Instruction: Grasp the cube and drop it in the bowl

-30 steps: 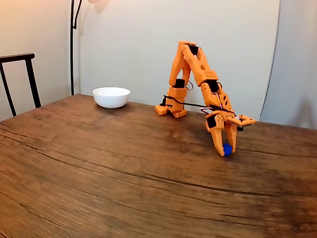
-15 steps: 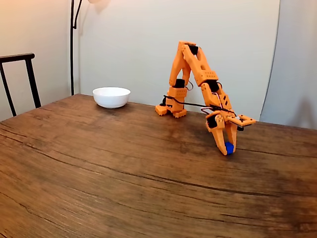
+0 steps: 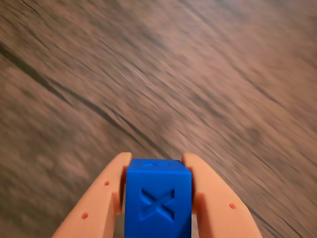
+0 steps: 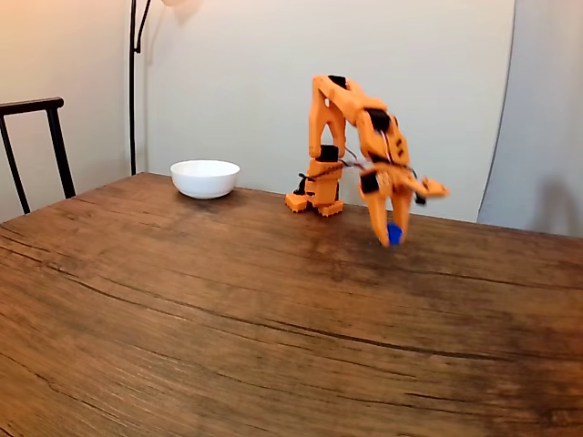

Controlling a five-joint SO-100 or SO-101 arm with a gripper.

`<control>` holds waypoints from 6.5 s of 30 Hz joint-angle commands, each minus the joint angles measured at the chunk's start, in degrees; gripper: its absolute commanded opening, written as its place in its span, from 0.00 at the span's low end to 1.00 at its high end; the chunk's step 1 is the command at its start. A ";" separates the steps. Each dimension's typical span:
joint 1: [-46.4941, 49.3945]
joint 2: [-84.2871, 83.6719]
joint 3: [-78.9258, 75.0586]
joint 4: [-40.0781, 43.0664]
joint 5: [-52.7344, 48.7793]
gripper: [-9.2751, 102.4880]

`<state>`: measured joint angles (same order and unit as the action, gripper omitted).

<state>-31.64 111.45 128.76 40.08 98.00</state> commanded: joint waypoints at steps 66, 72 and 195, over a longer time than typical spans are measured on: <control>105.64 61.35 -7.91 38.76 12.83 0.09; 110.48 51.15 -8.44 35.68 20.30 0.09; 31.82 78.84 47.37 19.95 13.01 0.08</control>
<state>0.70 190.02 175.25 65.13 111.27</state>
